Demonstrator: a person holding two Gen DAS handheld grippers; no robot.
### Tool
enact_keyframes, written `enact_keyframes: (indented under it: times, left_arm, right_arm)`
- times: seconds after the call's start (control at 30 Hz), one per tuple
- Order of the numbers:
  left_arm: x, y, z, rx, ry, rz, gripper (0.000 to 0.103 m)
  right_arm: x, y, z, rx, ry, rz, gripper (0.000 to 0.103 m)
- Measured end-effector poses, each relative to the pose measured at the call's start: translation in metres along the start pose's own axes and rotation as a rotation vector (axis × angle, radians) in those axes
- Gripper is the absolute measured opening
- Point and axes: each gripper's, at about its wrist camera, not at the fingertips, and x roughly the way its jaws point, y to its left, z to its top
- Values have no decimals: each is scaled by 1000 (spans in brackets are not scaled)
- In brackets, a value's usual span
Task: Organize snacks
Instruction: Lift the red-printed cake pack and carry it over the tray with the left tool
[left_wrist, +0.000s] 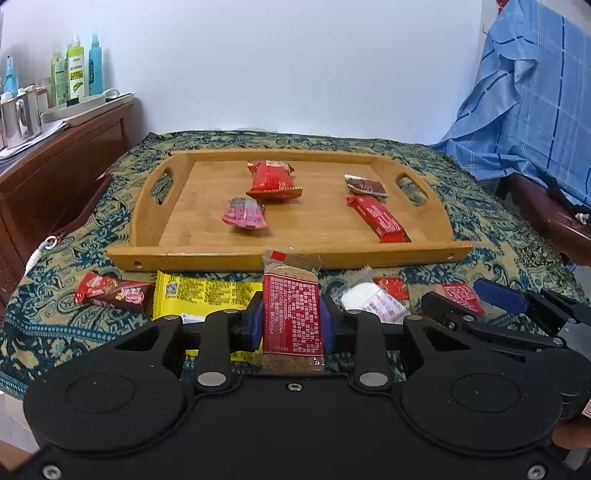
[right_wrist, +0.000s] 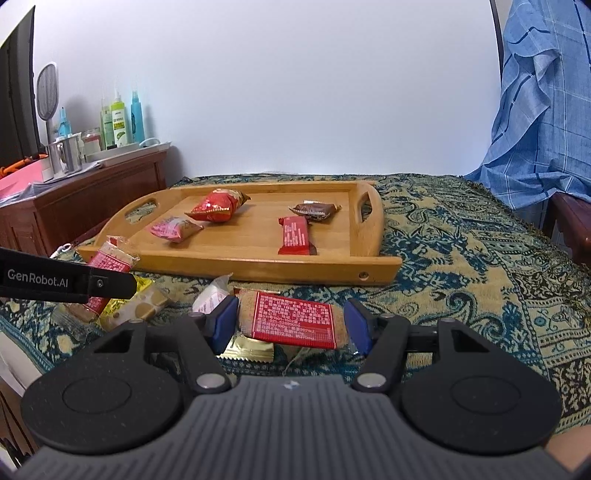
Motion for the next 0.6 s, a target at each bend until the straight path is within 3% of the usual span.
enact_keyframes:
  times: [0.6]
  left_arm:
    - [-1,11,24,-11,-49,9,28]
  right_arm:
    - [6,6,27,-24,-54,2,65]
